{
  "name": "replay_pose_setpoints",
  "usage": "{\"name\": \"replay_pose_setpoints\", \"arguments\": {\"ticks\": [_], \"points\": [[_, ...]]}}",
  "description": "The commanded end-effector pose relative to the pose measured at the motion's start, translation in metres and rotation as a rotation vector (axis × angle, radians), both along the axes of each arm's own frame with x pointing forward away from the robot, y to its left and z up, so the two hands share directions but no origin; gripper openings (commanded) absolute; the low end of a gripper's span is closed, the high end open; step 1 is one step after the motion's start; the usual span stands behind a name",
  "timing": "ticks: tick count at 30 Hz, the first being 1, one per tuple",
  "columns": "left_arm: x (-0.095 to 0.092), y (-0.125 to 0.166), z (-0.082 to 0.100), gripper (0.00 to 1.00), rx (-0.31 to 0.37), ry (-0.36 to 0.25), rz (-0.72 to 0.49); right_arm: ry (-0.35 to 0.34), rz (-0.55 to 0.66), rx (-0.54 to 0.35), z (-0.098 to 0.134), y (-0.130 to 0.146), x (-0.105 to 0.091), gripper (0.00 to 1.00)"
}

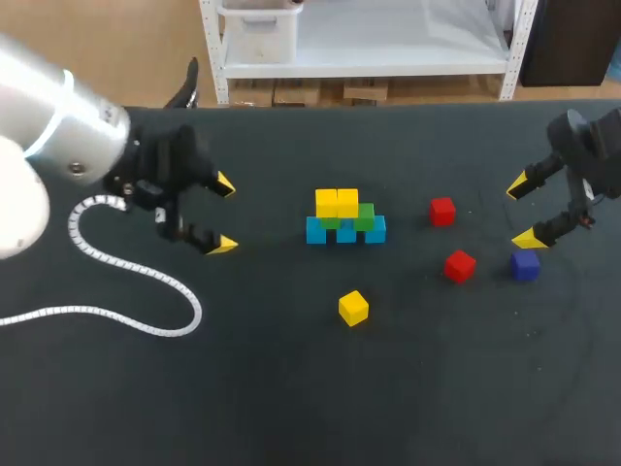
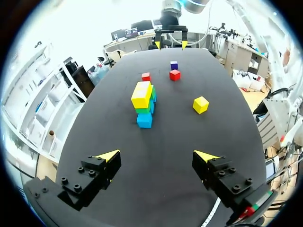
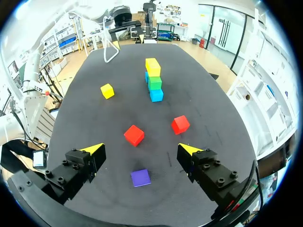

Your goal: Place the blue cubes, place green cubes on the blue cubes, place the yellow cubes on the green cubes, then place the red cubes on the yellow cubes, and place purple cube on the red cubes.

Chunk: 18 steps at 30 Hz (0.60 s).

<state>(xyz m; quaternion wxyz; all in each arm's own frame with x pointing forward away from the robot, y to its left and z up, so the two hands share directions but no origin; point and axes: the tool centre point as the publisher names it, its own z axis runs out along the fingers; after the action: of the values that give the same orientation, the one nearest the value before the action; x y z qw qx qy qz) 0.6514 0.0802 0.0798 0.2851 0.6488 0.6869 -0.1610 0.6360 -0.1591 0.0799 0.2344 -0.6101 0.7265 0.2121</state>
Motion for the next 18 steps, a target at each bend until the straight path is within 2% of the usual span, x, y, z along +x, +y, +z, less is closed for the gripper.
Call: {"name": "replay_pose_setpoints", "arguments": {"ticks": [1, 5, 16, 18], "points": [[-0.0066, 0.0119, 0.0039, 1.00, -0.043, -0.010, -0.011, -0.001, 0.001, 0.002, -0.0003, -0.0002, 0.0001, 1.00], [-0.0068, 0.0155, 0.0104, 1.00, -0.039, -0.034, -0.055, -0.001, 0.001, 0.002, -0.0003, -0.0002, 0.0001, 1.00], [-0.0068, 0.0155, 0.0104, 1.00, -0.039, -0.034, -0.055, -0.001, 0.001, 0.002, -0.0003, -0.0002, 0.0001, 1.00], [-0.0068, 0.0155, 0.0104, 1.00, -0.039, -0.034, -0.055, -0.032, 0.029, -0.028, 0.0091, -0.0040, -0.0016, 1.00]]}}
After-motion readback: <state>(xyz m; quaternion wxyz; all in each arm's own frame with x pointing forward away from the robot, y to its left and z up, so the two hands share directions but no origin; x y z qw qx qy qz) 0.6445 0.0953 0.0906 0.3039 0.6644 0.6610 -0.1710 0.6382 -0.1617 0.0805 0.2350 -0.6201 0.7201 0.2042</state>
